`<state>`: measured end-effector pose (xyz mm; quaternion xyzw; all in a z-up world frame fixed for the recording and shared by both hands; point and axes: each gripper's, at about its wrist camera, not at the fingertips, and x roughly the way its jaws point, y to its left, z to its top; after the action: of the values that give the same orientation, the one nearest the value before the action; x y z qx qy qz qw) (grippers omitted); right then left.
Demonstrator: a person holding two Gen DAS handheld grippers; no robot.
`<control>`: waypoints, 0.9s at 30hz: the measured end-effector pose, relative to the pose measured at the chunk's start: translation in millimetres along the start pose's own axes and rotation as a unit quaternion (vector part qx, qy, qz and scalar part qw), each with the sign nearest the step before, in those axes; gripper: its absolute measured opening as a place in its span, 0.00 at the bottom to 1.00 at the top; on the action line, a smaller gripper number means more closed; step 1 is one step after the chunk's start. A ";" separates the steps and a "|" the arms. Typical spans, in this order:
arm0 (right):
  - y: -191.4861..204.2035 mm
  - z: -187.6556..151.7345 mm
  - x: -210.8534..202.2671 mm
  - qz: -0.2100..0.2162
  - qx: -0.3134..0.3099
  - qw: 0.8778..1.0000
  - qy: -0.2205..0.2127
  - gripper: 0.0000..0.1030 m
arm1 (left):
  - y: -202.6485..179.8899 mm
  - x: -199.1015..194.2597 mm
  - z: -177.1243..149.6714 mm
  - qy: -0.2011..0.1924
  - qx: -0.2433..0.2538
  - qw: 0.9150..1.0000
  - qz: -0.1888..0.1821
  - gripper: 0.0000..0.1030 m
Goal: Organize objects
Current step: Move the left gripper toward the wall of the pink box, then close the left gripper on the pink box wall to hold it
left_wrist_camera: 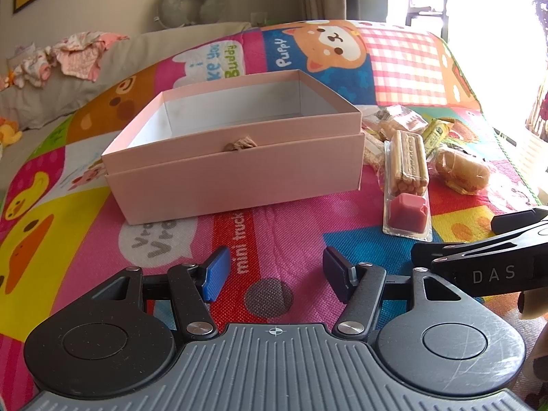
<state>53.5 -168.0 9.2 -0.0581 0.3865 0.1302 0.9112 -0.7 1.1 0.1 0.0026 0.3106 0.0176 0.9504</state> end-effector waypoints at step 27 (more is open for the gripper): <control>-17.0 82.2 -52.3 0.042 -0.089 0.991 -0.091 1.00 | 139.5 68.0 125.5 0.076 -0.071 0.994 0.028 0.59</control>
<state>80.0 -177.3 104.0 -0.1104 0.2907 0.2066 0.9277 123.7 143.7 63.5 -0.0570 0.3795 0.0667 0.9210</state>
